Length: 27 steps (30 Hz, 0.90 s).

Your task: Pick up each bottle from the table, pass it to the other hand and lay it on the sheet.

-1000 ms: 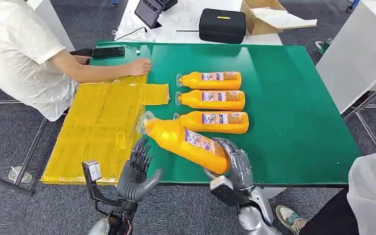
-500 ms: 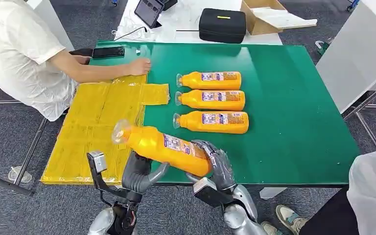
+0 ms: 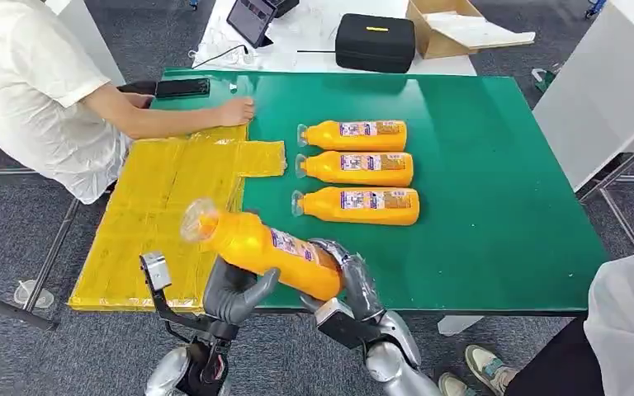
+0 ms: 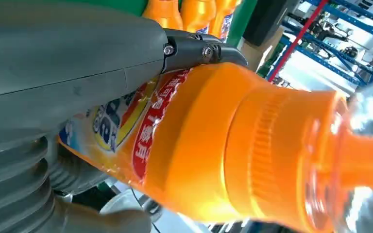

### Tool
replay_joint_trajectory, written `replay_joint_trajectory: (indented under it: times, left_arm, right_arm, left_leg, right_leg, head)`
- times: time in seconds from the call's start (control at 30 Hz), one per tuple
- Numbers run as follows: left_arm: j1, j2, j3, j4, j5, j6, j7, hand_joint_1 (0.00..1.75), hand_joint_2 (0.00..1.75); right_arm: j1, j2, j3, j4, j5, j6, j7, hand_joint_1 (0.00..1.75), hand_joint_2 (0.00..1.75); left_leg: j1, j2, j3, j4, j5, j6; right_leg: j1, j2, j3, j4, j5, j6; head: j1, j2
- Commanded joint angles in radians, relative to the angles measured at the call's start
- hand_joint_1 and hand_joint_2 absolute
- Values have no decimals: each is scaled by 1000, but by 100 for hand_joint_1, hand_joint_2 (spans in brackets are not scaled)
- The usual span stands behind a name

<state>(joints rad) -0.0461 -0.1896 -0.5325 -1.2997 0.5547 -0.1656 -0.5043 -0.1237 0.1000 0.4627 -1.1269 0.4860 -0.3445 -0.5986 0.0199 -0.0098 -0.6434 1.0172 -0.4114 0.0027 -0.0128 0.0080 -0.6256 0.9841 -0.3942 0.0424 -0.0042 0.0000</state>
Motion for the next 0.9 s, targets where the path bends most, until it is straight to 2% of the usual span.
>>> replay_joint_trajectory:
  times: [0.03,0.07,0.1,0.13,0.17,0.33,0.37,0.4,0.43,0.5,0.53,0.57,0.6,0.67,0.8,0.87,0.9]
  left_arm:
    - [-65,-1,-10,88,-27,49,-10,49,175]
    - [-66,-1,-9,88,-27,49,-10,87,175]
    - [-66,-1,-9,88,-27,49,-10,87,175]
    - [-66,-1,-9,88,-27,49,-10,140,175]
    - [-69,-4,-10,93,-26,49,-14,175,175]
    - [-68,0,-12,73,-37,47,-37,175,175]
    - [-61,2,-12,56,-43,48,-44,175,175]
    - [-59,3,-11,53,-43,48,-44,175,175]
    - [-48,6,-6,34,-55,61,-55,175,175]
    - [-37,10,-1,18,-66,72,-61,175,175]
    - [-35,11,0,15,-71,77,-62,175,175]
    - [-25,11,14,1,-108,124,-84,175,175]
    - [-22,13,17,-3,-107,123,-83,175,175]
    - [-9,14,43,-29,-166,192,-109,175,175]
    - [-5,18,52,-40,-166,191,-108,175,175]
    - [-5,18,52,-40,-166,191,-108,175,175]
    - [-5,18,52,-40,-166,191,-108,175,175]
  right_arm:
    - [-52,8,79,69,3,0,-1,175,175]
    - [-53,11,81,67,3,1,-1,175,175]
    - [-53,11,81,67,3,1,-1,175,175]
    - [-53,11,81,67,3,1,-1,175,175]
    - [-53,11,88,62,2,4,-2,175,175]
    - [-51,6,100,65,-3,10,11,175,175]
    - [-48,6,99,68,-10,9,13,143,175]
    - [-47,6,99,68,-11,9,14,133,175]
    - [-41,8,96,73,-18,13,21,0,175]
    - [-33,9,96,74,-24,19,25,0,175]
    - [-32,9,98,76,-24,22,25,0,175]
    - [-27,6,101,79,-12,17,33,0,175]
    - [-24,5,102,79,-10,15,32,0,175]
    - [-6,4,95,68,36,-67,4,0,175]
    - [0,-1,96,63,37,-68,2,0,175]
    - [0,-1,96,63,37,-68,2,0,175]
    - [0,-1,96,63,37,-68,2,0,175]
  left_leg:
    - [-1,1,5,-1,-1,1]
    - [0,1,3,-1,-1,1]
    - [0,1,2,-1,0,1]
    - [-1,1,4,-1,-1,1]
    - [0,1,3,-1,-1,1]
    - [0,1,5,-1,-1,1]
    - [-1,1,7,-1,-2,1]
    - [0,1,2,-1,0,0]
    - [0,2,5,-1,-2,1]
    - [0,1,2,-1,-1,0]
    - [-1,2,9,-1,-3,1]
    - [0,1,3,-1,-1,1]
    - [0,3,6,-1,-2,1]
    - [0,1,4,-1,-1,1]
    - [0,1,3,-1,-1,1]
    - [0,2,7,-1,-3,1]
    - [0,1,3,-1,-1,0]
  right_leg:
    - [0,0,4,-1,-1,-1]
    - [0,0,3,-1,-1,-1]
    - [0,0,2,-1,0,-1]
    - [0,0,4,0,-1,-1]
    - [0,0,3,0,-1,-1]
    - [1,0,5,0,-1,-2]
    - [0,-1,7,0,-2,-2]
    - [0,0,2,-1,0,-1]
    - [0,0,5,-1,-1,-2]
    - [0,0,2,-1,-1,-1]
    - [0,0,8,-1,-3,-2]
    - [0,0,3,-1,-1,-1]
    - [0,1,6,-1,-2,-2]
    - [1,0,4,-1,-1,-1]
    - [0,0,3,-1,-1,-1]
    - [0,0,7,-1,-2,-2]
    - [0,0,2,-1,-1,-1]
  head:
    - [0,0]
    - [0,0]
    - [0,0]
    - [0,0]
    - [0,0]
    - [0,0]
    - [0,0]
    - [0,0]
    - [0,0]
    - [0,0]
    - [0,0]
    - [0,0]
    - [0,0]
    - [0,0]
    - [0,0]
    - [0,0]
    - [0,0]
